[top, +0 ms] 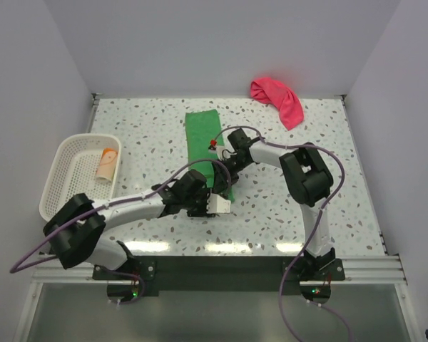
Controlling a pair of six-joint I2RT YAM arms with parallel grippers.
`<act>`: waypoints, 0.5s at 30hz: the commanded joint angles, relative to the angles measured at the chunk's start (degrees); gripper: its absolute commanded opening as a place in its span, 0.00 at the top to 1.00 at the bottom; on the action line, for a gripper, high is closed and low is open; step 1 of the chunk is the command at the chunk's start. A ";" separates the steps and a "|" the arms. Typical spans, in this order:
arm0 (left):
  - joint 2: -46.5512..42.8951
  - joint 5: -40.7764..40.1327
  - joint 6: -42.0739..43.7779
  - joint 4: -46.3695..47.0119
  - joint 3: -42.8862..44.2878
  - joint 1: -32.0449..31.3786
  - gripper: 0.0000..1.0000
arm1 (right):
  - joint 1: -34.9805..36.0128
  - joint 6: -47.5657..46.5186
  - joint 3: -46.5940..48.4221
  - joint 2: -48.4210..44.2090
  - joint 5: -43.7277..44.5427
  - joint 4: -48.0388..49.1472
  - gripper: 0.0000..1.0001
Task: Roll the towels
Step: Roll the towel
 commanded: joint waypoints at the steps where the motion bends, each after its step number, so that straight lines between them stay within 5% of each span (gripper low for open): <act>1: 4.04 -5.26 2.45 8.07 -0.21 -2.28 0.48 | 0.08 0.22 0.53 2.59 2.78 2.29 0.69; 9: 11.26 -10.97 5.35 16.15 -2.14 -3.43 0.50 | 0.09 -0.40 -0.61 2.15 2.78 1.41 0.71; 15: 13.29 -7.94 4.38 8.27 0.57 -3.43 0.77 | 0.08 -0.66 -1.58 1.28 2.25 0.18 0.75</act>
